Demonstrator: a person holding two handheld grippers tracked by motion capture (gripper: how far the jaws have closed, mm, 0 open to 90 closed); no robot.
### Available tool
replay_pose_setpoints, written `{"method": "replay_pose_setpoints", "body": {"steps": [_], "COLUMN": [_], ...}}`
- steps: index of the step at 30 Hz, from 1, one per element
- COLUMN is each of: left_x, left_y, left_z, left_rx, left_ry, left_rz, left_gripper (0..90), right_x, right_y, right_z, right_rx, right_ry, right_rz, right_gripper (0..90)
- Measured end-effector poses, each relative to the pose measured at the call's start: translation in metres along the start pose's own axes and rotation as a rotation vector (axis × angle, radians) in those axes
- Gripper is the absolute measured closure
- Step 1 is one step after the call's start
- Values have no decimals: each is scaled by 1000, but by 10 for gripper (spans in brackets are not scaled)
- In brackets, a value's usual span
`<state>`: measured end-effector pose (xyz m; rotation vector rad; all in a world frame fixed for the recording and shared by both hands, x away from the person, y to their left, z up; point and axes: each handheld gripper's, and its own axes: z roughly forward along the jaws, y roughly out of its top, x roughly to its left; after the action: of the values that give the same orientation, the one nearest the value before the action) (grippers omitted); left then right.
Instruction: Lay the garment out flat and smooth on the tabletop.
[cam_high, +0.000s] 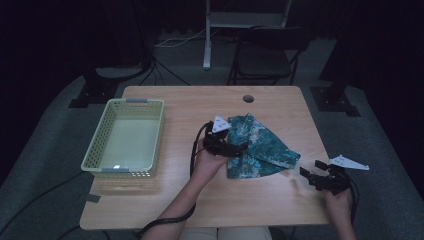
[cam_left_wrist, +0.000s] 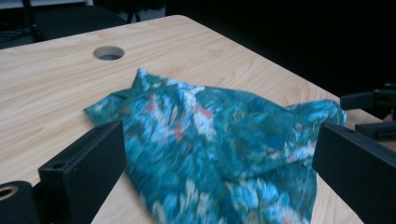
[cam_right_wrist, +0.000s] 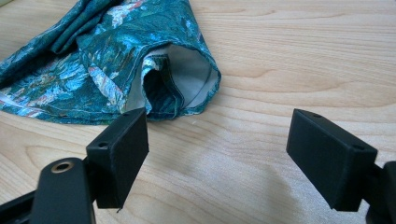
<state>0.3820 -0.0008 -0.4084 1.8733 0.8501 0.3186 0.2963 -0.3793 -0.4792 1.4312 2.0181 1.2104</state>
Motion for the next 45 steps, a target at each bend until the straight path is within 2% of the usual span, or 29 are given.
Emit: {"method": "replay_pose_setpoints", "body": {"steps": [1,4,7,9,10,13,15,17,20,23,25,26,28,31,33,36,42,45], "left_x": [-1,0,2,4,5,9,11,10,10,7,7,8,11,14,17,22,31,39], "left_y": [2,6,5,3,2,-5,-10,-14,-17,-15,-15,-15,-16,-15,-14,-13,-18,-24], "left_z": [5,20,37,48,53,69,79,86,94,98,99,99,95,87,81,72,52,43], "left_rx": [5,13,48,77,93,151,193,210,231,253,258,258,235,202,192,177,151,160], "left_ry": [14,13,32,61,66,101,96,123,138,167,181,176,167,165,156,163,141,141], "left_rz": [-5,-38,-53,-59,-53,-77,-84,-72,-71,-28,-12,-5,-6,-15,-25,-34,-82,-109], "left_gripper": [35,35,35,36,68,75,82,121,139,156,230,308,531,691,744,769,766,749], "right_x": [0,0,0,1,1,1,1,1,1,2,1,1,1,1,1,1,1,1], "right_y": [0,0,0,0,0,0,0,0,1,1,1,1,1,1,1,1,1,1], "right_z": [0,0,0,0,1,1,0,1,2,2,2,2,2,2,2,2,3,3], "right_rx": [-2,-5,-10,-6,-5,-6,-6,-3,3,6,6,6,6,6,9,12,15,21], "right_ry": [0,-1,-11,-15,-16,-15,-15,-14,-18,-21,-19,-20,-20,-20,-19,-21,-21,-22], "right_rz": [-2,-2,-7,-5,-8,-10,-7,-3,-11,-14,-13,-13,-13,-12,-10,-9,-8,-10], "right_gripper": [200,200,200,201,201,201,201,201,201,201,201,201,201,201,201,202,202,201]}}
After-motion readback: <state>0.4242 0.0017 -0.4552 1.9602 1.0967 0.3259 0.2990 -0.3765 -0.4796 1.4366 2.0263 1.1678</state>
